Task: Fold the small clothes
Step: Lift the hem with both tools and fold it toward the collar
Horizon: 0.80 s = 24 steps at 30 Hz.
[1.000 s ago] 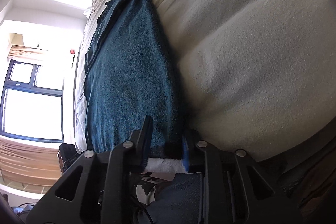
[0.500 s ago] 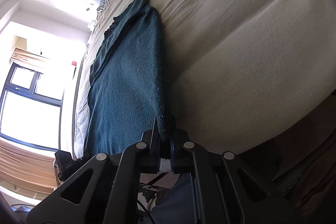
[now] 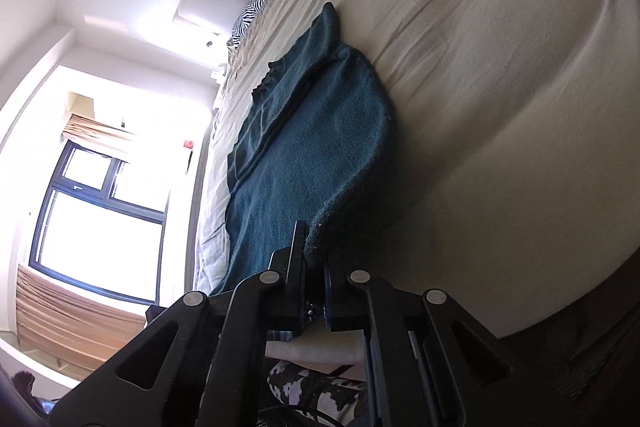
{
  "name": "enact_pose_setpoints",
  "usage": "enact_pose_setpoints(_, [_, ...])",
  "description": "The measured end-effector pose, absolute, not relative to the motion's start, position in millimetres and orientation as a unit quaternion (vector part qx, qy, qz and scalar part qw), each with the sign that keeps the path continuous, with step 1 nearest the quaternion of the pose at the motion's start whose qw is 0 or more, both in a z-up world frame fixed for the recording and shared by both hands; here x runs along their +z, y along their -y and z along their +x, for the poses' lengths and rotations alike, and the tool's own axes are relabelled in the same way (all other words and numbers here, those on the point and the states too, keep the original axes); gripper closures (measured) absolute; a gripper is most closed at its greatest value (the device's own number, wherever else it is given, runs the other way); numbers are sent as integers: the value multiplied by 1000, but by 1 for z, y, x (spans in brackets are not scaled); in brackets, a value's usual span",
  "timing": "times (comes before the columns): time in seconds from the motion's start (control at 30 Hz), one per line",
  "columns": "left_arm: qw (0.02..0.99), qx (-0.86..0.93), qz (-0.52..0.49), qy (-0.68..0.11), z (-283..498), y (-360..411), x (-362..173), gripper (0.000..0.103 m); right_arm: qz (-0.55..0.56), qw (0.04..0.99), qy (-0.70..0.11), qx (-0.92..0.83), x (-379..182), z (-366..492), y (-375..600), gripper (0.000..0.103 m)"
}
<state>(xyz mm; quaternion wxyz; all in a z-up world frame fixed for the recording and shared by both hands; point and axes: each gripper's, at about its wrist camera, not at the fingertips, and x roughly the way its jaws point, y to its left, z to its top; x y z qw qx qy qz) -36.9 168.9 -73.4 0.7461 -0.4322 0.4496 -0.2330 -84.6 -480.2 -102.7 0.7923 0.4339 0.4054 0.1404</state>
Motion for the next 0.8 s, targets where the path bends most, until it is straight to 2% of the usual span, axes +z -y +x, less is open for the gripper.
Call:
enact_pose_setpoints(0.33, [732, -236, -500, -399, 36, -195, -48, 97, 440, 808, -361, 151, -63, -8, 476, 98])
enact_pose_setpoints(0.8, [737, -217, -507, -390, 185, -206, -42, 97, 423, 828, -351, 112, -45, 155, 486, 98])
